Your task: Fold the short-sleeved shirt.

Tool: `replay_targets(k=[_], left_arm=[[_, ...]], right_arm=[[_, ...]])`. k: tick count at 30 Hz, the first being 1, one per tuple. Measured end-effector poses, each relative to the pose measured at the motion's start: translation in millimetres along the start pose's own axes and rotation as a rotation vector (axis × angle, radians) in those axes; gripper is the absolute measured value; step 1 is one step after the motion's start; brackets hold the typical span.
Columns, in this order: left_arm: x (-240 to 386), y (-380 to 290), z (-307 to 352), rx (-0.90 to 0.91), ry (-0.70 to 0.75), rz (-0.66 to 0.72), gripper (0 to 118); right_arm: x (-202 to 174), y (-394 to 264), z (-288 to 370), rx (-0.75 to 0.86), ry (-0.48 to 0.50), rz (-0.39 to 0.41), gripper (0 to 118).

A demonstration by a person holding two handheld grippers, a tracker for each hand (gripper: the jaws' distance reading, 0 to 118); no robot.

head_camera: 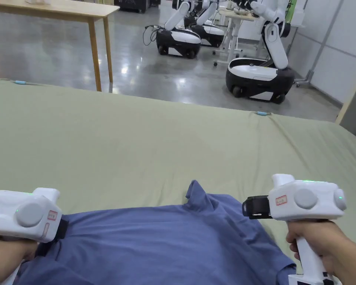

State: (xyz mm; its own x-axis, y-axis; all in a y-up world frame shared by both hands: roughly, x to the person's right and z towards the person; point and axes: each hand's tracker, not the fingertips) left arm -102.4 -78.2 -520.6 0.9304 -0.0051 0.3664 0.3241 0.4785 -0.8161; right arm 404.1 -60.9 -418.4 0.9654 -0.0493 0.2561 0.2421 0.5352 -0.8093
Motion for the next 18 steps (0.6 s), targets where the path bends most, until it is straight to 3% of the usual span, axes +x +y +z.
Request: replay_targets(k=[4, 6, 9, 10, 11, 12, 14, 15, 16, 18], left_arm=[[0.3, 2.5, 0.7, -0.009, 0.0, -0.006, 8], [-1.8, 5.7, -1.2, -0.015, -0.005, -0.007, 8], [-0.5, 6.8, -1.6, -0.017, -0.003, -0.023, 8], [-0.2, 7.5, -1.3, -0.017, 0.0, -0.026, 8], [-0.1, 7.7, -0.5, -0.015, 0.0, -0.027, 8], [-0.1, 7.9, 0.2, -0.013, 0.0, -0.023, 8], [-0.8, 7.8, 1.4, -0.008, -0.001, -0.015, 8], [-0.4, 7.4, 4.2, 0.0, 0.0, -0.017, 8], [-0.4, 6.7, 7.3, 0.007, -0.002, -0.016, 8], [-1.3, 5.0, 18.3, 0.049, -0.012, -0.02, 8]], right_arm=[[-6.3, -3.1, -34.2, -0.077, 0.006, 0.012, 98], [-11.7, -6.3, -41.8, -0.112, 0.007, 0.059, 72], [-16.7, -10.2, -37.3, -0.09, -0.017, 0.074, 64], [-17.2, -9.4, -33.2, -0.081, 0.004, 0.08, 53], [-19.9, -9.2, -29.6, -0.073, -0.004, 0.108, 23], [-21.6, -9.8, -25.8, -0.06, -0.025, 0.139, 6], [-23.0, -12.7, -21.7, -0.081, 0.069, 0.138, 5], [-25.0, -14.1, -18.5, -0.052, -0.027, 0.174, 5], [-23.7, -14.9, -14.6, -0.033, -0.036, 0.167, 5], [-10.5, -13.4, -0.1, 0.008, 0.045, 0.062, 5]])
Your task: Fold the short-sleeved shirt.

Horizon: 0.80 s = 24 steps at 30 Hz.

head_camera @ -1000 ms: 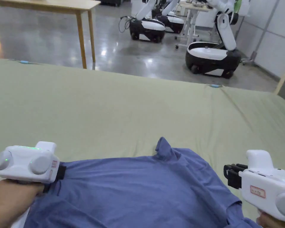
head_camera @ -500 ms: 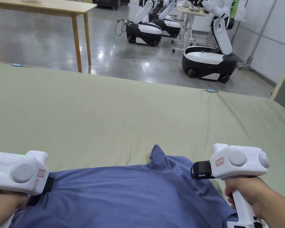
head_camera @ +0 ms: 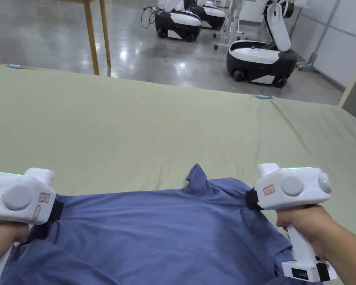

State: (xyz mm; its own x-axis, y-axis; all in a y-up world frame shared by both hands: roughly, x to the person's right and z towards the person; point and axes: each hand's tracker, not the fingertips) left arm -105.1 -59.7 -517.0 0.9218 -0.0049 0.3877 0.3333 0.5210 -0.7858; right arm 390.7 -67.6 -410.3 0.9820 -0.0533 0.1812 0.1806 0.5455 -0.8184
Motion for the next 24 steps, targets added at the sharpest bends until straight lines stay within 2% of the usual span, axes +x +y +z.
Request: replay_targets(k=[7, 10, 18, 24], left_arm=[[-0.7, -2.7, 72.0, 0.153, -0.063, -0.113, 8], [-4.2, -11.5, 101.9, 0.189, -0.101, -0.122, 8], [-16.8, -59.6, 154.7, 0.239, -0.192, -0.183, 8], [-19.9, -110.5, 165.8, 0.179, -0.273, -0.264, 8]], right_arm=[[14.9, -15.8, 87.0, 0.138, 0.076, 0.057, 5], [18.3, -31.5, 122.6, 0.175, 0.088, 0.072, 5], [21.1, -97.6, 201.1, 0.22, 0.133, 0.042, 5], [19.0, -160.2, 219.7, 0.165, 0.142, 0.025, 5]])
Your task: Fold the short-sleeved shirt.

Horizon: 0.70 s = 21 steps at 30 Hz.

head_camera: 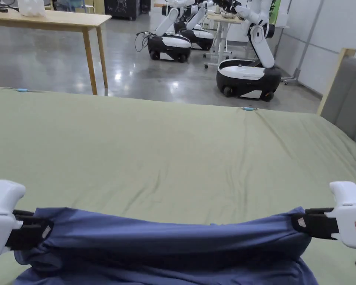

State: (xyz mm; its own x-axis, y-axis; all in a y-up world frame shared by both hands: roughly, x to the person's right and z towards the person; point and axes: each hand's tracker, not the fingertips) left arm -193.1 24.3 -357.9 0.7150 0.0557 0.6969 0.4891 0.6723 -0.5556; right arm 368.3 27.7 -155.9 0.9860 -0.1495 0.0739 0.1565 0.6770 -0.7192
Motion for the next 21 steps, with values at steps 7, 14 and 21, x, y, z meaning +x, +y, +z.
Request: replay_targets(k=[7, 14, 21], left_arm=[[7.7, -53.4, -42.2, -0.183, -0.019, 0.007, 8], [13.0, -68.9, -52.5, -0.245, -0.057, 0.013, 14], [14.3, -32.2, -10.4, -0.094, 0.006, 0.062, 100]], right_arm=[[4.7, -64.6, -31.4, -0.126, -0.011, -0.075, 5], [12.5, -92.2, -49.3, -0.195, -0.019, -0.083, 22], [-3.3, -38.7, -2.7, 0.042, -0.13, 0.084, 92]])
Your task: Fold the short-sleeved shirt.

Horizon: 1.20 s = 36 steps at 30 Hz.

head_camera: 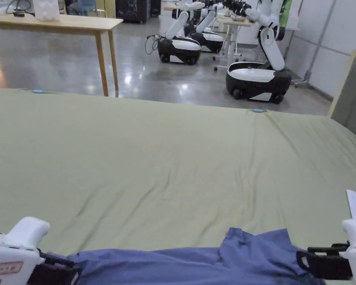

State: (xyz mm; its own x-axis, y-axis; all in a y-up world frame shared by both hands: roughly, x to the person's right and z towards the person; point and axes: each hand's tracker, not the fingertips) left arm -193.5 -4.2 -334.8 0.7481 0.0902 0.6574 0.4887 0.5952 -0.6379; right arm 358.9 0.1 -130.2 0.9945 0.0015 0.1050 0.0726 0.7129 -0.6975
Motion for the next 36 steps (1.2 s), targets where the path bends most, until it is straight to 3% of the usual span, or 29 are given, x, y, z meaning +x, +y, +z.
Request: replay_targets(k=[5, 7, 9, 12, 14, 15, 16, 17, 18, 19, 20, 24, 28, 33, 36], left_arm=[[29.7, 79.8, 24.4, 0.304, 0.244, 0.073, 100], [45.0, 110.5, 15.9, 0.417, 0.243, 0.084, 100], [59.7, 132.5, 3.6, 0.489, 0.264, 0.147, 100], [76.2, 140.9, -19.9, 0.549, 0.261, 0.165, 98], [86.3, 139.5, -31.0, 0.568, 0.281, 0.154, 94], [89.4, 136.4, -34.5, 0.586, 0.3, 0.143, 89], [92.5, 135.0, -37.3, 0.595, 0.31, 0.143, 77], [95.0, 133.7, -40.4, 0.594, 0.309, 0.142, 48], [91.9, 134.1, -46.3, 0.587, 0.303, 0.141, 16], [92.6, 132.3, -49.4, 0.58, 0.304, 0.143, 1], [92.2, 128.4, -50.0, 0.585, 0.309, 0.152, 0], [78.2, 123.0, -54.2, 0.501, 0.269, 0.128, 0], [43.1, 107.3, -38.0, 0.249, 0.197, 0.137, 0], [-4.5, 47.1, -27.8, -0.012, 0.162, 0.161, 0], [-17.3, 10.4, -28.8, -0.049, 0.139, 0.19, 0]], right_arm=[[-46.7, 85.4, 22.4, 0.375, -0.168, 0.011, 92], [-67.1, 113.9, 16.9, 0.475, -0.185, -0.001, 92], [-87.2, 131.4, 3.8, 0.528, -0.193, -0.052, 92], [-109.4, 133.4, -18.2, 0.54, -0.194, -0.054, 90], [-119.4, 129.3, -31.9, 0.524, -0.232, -0.046, 81], [-121.6, 127.0, -36.7, 0.512, -0.235, -0.05, 67], [-122.4, 124.9, -40.5, 0.498, -0.231, -0.056, 46], [-122.9, 122.5, -44.1, 0.494, -0.239, -0.061, 13], [-123.0, 120.4, -45.9, 0.489, -0.262, -0.071, 5], [-120.8, 118.3, -46.1, 0.493, -0.254, -0.079, 3], [-117.8, 117.5, -47.3, 0.486, -0.222, -0.096, 1], [-116.0, 116.3, -47.5, 0.473, -0.243, -0.052, 1], [-118.3, 117.7, -44.8, 0.476, -0.22, -0.043, 1], [-131.0, 114.3, -50.2, 0.47, -0.163, -0.024, 1], [-138.0, 109.5, -57.5, 0.457, -0.121, -0.032, 1]])
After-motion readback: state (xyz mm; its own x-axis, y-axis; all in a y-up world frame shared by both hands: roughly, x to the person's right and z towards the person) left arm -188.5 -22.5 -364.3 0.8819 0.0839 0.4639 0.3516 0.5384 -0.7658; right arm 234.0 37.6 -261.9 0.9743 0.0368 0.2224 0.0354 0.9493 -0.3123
